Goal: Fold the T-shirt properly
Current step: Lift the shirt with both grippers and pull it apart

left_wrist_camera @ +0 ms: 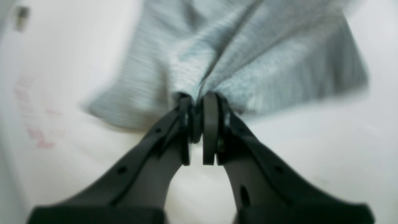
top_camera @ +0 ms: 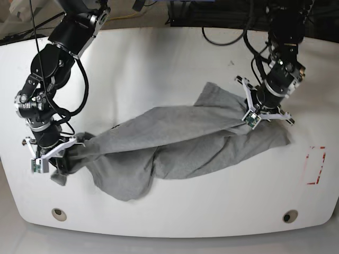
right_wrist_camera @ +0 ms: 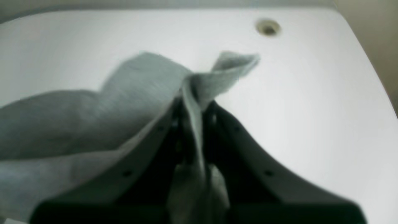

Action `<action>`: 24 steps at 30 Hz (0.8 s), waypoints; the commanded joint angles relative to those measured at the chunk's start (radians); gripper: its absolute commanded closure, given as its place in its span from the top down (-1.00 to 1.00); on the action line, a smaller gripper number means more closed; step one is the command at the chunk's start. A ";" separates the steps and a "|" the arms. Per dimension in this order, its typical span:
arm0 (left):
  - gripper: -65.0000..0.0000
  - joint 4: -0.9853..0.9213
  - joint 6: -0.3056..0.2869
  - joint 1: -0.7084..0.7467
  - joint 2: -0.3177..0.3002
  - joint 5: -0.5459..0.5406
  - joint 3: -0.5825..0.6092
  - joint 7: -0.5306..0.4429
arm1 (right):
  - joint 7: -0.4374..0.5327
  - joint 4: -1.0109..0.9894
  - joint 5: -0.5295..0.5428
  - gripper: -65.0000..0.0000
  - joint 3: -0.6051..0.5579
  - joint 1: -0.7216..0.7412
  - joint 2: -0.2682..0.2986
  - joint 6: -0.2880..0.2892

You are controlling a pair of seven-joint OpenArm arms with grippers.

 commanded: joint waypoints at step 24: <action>-0.82 0.014 -0.130 -0.748 -0.087 0.005 0.050 0.595 | -0.009 -0.149 0.001 -1.00 -0.145 0.486 0.123 -0.002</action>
